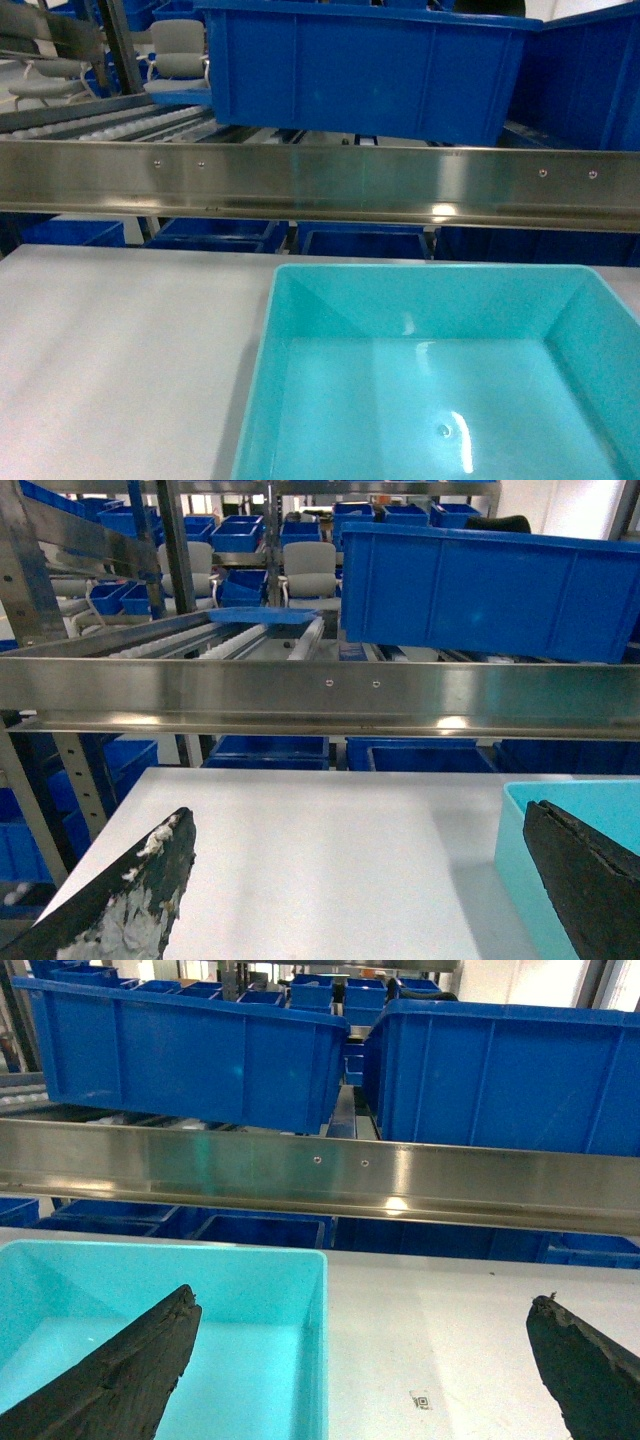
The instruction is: Organize blue bins on left shelf correctly
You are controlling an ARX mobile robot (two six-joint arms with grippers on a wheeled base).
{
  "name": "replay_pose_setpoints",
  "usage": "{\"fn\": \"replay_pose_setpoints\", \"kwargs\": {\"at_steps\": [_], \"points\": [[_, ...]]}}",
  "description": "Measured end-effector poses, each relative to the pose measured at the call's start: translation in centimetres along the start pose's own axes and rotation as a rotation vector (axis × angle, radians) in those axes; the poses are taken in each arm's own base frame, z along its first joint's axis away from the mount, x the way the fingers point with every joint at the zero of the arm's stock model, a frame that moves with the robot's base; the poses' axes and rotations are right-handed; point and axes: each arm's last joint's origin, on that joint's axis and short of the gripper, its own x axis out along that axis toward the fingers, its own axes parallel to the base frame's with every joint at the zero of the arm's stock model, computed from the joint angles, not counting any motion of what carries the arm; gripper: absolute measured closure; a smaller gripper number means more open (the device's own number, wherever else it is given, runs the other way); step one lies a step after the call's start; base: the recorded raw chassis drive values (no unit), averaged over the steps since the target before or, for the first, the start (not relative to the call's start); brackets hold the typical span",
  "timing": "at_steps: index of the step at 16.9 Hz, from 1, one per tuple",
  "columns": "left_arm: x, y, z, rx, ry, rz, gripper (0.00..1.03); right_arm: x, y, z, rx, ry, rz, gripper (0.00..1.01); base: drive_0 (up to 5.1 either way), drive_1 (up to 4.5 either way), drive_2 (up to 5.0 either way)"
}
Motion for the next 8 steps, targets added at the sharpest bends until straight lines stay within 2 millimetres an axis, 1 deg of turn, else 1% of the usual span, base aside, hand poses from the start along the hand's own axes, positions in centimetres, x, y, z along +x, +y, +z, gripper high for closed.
{"fn": "replay_pose_setpoints", "kwargs": {"at_steps": [8], "points": [[0.00,0.00,0.00,0.000,0.000,0.000,0.05,0.00,0.00,0.00,0.000,0.000,0.000,0.03,0.0,0.00,0.0]]}}
